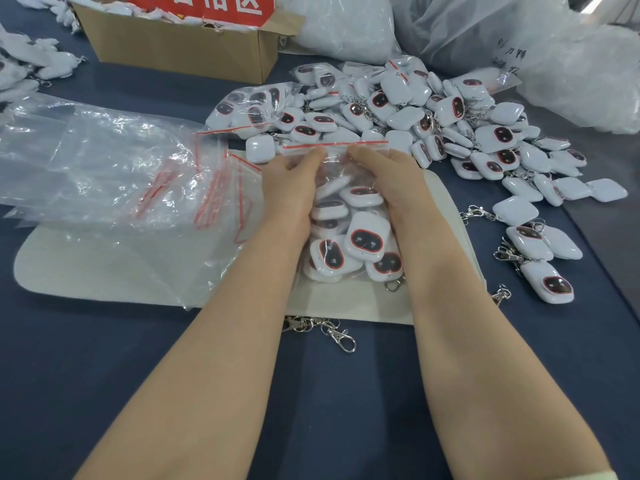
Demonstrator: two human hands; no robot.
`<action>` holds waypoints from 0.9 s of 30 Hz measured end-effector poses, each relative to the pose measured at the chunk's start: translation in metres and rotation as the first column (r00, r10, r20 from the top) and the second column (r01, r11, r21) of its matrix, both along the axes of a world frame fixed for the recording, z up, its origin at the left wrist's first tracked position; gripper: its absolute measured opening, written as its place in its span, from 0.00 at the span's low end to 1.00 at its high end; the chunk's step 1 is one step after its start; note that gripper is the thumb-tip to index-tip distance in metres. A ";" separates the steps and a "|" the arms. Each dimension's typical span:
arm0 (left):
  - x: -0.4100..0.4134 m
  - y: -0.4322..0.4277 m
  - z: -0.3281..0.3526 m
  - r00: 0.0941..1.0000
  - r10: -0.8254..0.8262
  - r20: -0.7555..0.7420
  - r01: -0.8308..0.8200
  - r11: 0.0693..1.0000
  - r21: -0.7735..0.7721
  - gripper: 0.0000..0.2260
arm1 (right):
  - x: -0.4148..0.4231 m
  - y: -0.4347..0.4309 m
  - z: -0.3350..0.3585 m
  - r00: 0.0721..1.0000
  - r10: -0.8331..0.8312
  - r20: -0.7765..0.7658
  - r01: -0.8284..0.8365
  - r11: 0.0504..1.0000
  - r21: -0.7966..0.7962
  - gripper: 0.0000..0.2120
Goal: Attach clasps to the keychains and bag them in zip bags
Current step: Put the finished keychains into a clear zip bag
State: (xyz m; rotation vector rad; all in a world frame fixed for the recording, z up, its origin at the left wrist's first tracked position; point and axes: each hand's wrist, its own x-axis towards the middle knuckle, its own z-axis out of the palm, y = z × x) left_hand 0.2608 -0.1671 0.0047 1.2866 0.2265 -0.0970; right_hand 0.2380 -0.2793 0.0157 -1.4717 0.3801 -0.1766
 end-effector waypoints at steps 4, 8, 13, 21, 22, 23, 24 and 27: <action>0.000 0.001 0.001 1.000 -0.021 -0.007 0.021 1.000 0.005 0.09 | 0.000 -0.001 0.000 1.000 0.032 0.001 -0.032 0.999 -0.008 0.07; -0.001 0.000 0.001 1.000 -0.024 0.006 0.024 1.000 0.013 0.04 | 0.000 -0.002 -0.001 0.999 0.042 0.027 -0.041 0.998 -0.040 0.08; -0.001 0.001 0.001 0.999 -0.044 -0.023 0.044 0.999 0.001 0.12 | 0.001 -0.002 -0.001 1.000 0.023 0.008 -0.023 0.999 -0.044 0.10; -0.001 0.001 0.004 0.998 -0.046 -0.034 0.045 0.999 -0.020 0.05 | 0.000 -0.002 0.000 0.999 -0.001 -0.044 -0.003 0.996 -0.086 0.08; -0.002 0.000 0.004 0.998 -0.043 -0.036 0.042 0.999 -0.028 0.06 | 0.000 -0.001 0.000 0.999 -0.001 -0.039 -0.002 0.997 -0.083 0.09; -0.001 0.000 0.004 0.999 -0.038 -0.037 0.037 0.999 -0.035 0.08 | -0.001 -0.001 0.000 1.000 -0.002 -0.030 0.000 0.997 -0.078 0.09; -0.001 0.000 0.003 0.999 -0.037 -0.038 0.035 0.999 -0.032 0.10 | -0.001 0.000 0.001 1.000 -0.005 -0.023 0.004 0.997 -0.081 0.09; -0.001 0.000 0.002 0.999 -0.047 -0.023 0.047 0.999 0.010 0.12 | -0.001 -0.001 0.002 1.000 -0.016 -0.007 0.015 0.993 -0.119 0.07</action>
